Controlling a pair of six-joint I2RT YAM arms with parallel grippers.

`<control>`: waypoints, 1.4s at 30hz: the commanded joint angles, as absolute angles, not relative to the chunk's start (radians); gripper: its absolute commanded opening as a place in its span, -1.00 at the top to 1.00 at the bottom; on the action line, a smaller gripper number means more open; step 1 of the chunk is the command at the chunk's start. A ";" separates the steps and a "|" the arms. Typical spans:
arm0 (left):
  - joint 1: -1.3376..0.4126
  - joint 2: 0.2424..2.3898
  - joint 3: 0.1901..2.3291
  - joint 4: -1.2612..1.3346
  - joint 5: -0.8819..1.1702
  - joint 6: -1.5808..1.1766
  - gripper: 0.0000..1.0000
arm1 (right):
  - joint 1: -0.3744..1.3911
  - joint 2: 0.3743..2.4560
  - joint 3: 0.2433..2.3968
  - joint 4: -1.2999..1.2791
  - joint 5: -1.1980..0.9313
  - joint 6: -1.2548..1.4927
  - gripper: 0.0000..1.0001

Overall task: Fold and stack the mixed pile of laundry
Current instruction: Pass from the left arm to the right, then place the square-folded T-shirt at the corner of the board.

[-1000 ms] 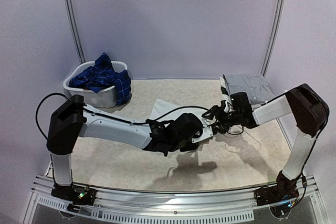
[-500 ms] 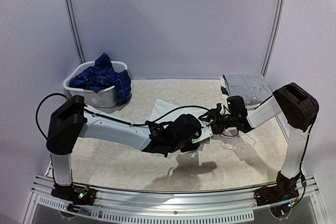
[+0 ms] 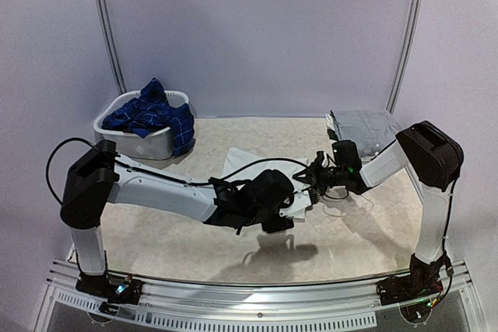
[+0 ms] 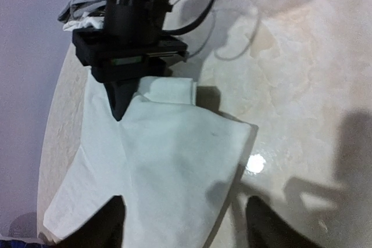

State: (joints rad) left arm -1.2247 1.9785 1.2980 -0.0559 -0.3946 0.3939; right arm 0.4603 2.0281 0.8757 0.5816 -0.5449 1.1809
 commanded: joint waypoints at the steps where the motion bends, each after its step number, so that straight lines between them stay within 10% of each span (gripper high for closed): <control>1: -1.234 1.859 1.256 -0.177 -0.281 0.292 -0.98 | 0.468 2.044 0.965 0.423 -0.535 1.079 0.99; 22: -1.186 1.383 0.806 -0.189 -0.434 -0.140 -0.99 | 0.390 2.030 1.737 -0.815 -0.078 0.374 1.00; 42: -1.186 1.279 0.690 -0.069 -0.371 -0.174 -0.99 | 0.334 2.065 2.291 -1.087 0.137 0.058 1.00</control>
State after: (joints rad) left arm -1.1965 1.2949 0.7128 -0.0990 -0.3874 -0.1631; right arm 0.3504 2.0331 2.2139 -1.0389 0.0803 0.1268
